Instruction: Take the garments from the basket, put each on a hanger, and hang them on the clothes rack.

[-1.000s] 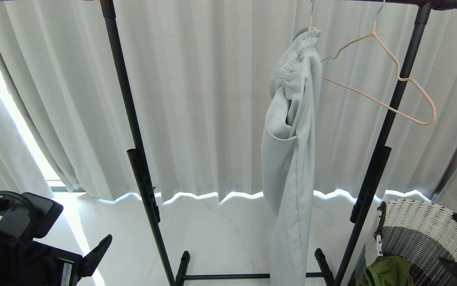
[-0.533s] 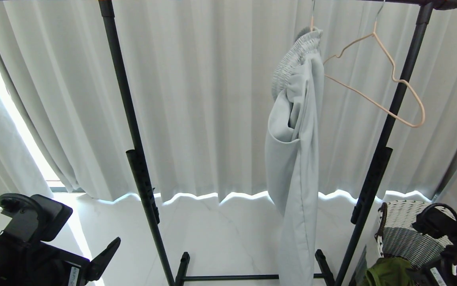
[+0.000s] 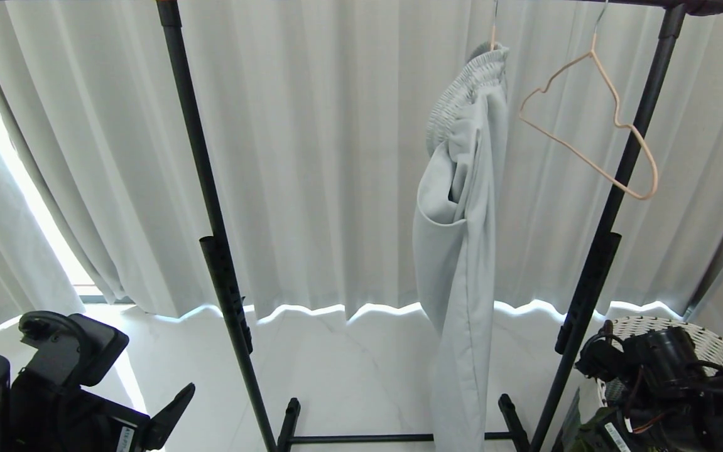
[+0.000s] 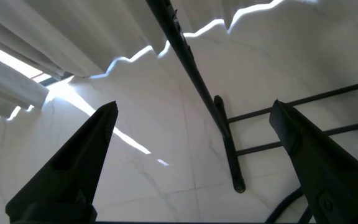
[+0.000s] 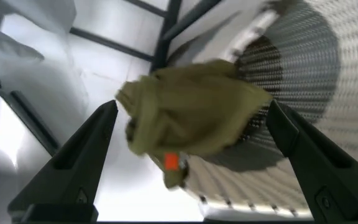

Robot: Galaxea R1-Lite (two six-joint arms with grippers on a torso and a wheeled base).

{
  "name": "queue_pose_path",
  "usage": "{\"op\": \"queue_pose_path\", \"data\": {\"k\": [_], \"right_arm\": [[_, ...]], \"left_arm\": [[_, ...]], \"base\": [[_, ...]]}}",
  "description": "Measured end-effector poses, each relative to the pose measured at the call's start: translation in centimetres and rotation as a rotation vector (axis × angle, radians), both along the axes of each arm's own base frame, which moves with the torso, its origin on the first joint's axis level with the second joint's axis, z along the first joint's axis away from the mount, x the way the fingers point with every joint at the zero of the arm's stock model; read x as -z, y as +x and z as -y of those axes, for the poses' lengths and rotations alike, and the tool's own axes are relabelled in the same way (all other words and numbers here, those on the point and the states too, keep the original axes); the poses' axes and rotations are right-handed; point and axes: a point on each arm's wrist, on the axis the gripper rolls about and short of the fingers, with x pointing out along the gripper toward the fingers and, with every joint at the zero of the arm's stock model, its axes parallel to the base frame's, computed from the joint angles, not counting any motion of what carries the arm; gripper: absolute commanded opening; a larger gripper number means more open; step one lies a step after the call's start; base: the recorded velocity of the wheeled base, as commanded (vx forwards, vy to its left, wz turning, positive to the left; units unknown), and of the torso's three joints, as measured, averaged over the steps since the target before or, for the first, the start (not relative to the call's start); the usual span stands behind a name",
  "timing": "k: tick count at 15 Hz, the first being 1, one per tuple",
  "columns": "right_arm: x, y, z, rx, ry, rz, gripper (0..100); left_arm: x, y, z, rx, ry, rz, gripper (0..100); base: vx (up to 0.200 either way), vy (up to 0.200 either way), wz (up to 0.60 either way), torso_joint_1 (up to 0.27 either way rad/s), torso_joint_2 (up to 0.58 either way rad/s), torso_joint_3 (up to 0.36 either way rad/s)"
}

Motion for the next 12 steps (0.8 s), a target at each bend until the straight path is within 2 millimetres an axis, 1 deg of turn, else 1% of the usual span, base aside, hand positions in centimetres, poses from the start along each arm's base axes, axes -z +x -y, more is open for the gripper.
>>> {"op": "queue_pose_path", "data": {"k": [5, 8, 11, 12], "right_arm": [[2.7, 1.1, 0.1, 0.074, -0.096, -0.047, 100], [3.3, 1.5, 0.2, 0.097, -0.123, -0.056, 100], [3.4, 1.7, 0.1, 0.110, -0.117, -0.043, 100], [3.4, 2.0, 0.0, 0.111, -0.107, -0.014, 0]], "left_arm": [[0.3, 0.1, 0.0, 0.001, 0.007, -0.014, 100], [0.5, 0.0, 0.0, 0.001, 0.007, -0.023, 100], [0.5, 0.0, 0.1, 0.006, 0.005, -0.026, 100], [0.5, 0.0, 0.2, 0.007, 0.005, -0.026, 100]], "base": [[0.000, 0.000, 0.00, 0.000, 0.00, 0.000], [0.000, 0.000, 0.00, 0.000, 0.00, 0.000], [0.000, 0.000, 0.00, 0.000, 0.00, 0.000], [0.000, 0.000, 0.00, 0.000, 0.00, 0.000]]}}
